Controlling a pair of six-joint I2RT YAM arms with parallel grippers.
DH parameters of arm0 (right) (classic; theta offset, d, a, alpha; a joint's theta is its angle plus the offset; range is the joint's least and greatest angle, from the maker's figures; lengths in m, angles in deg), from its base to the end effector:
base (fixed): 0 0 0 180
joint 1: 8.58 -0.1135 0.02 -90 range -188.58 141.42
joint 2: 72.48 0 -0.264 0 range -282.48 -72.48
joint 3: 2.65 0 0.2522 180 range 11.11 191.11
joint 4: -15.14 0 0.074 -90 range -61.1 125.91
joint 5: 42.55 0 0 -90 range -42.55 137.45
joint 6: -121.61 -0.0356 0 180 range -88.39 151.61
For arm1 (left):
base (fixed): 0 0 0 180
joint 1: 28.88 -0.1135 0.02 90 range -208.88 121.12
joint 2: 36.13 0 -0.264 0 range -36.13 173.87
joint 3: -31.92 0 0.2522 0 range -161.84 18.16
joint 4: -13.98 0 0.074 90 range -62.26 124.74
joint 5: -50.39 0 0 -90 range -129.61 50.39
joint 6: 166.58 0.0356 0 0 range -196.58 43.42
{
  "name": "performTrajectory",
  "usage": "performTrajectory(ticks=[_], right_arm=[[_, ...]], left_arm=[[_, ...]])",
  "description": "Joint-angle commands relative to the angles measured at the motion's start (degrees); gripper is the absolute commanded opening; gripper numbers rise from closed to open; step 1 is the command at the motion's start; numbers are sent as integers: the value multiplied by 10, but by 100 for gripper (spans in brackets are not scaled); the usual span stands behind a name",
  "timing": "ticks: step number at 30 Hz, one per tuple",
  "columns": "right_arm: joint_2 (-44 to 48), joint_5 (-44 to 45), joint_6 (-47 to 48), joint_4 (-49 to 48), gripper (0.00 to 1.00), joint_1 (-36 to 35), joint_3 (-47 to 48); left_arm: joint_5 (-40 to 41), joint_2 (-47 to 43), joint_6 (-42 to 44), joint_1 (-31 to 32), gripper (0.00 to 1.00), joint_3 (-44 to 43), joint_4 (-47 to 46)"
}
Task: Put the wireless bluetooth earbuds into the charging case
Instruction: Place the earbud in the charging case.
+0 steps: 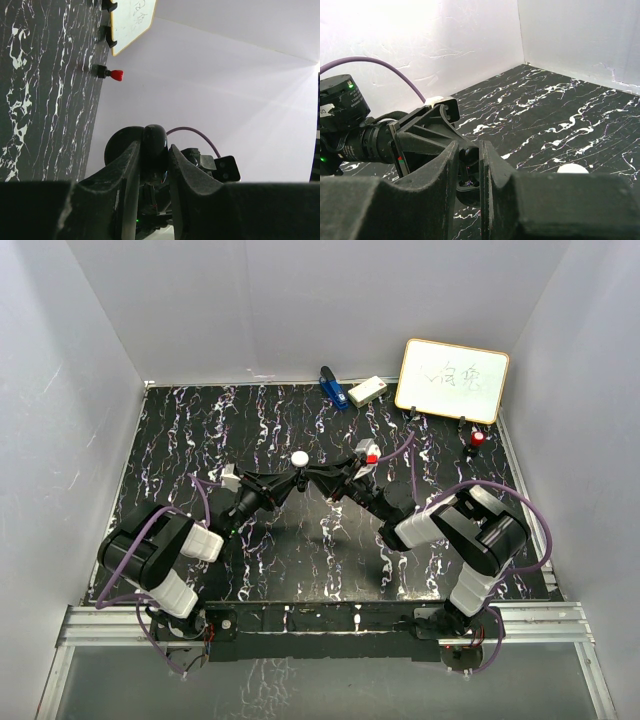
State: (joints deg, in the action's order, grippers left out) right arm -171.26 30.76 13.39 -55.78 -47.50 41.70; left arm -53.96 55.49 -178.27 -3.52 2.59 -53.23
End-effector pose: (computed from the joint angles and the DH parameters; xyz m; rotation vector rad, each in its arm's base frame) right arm 0.2353 0.2031 0.1999 -0.5006 1.2733 1.0326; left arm 0.2247 -0.1163 0.1634 -0.9314 1.5906 -1.8838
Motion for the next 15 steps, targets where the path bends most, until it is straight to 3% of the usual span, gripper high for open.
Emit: performTrajectory(ticks=[1, 15], right_arm=[[15, -5, 19, -192, 0, -4, 18], [7, -4, 25, -193, 0, -5, 20]], left_arm=[[4, -2, -10, 9, 0, -16, -88], [12, -9, -13, 21, 0, -21, -88]])
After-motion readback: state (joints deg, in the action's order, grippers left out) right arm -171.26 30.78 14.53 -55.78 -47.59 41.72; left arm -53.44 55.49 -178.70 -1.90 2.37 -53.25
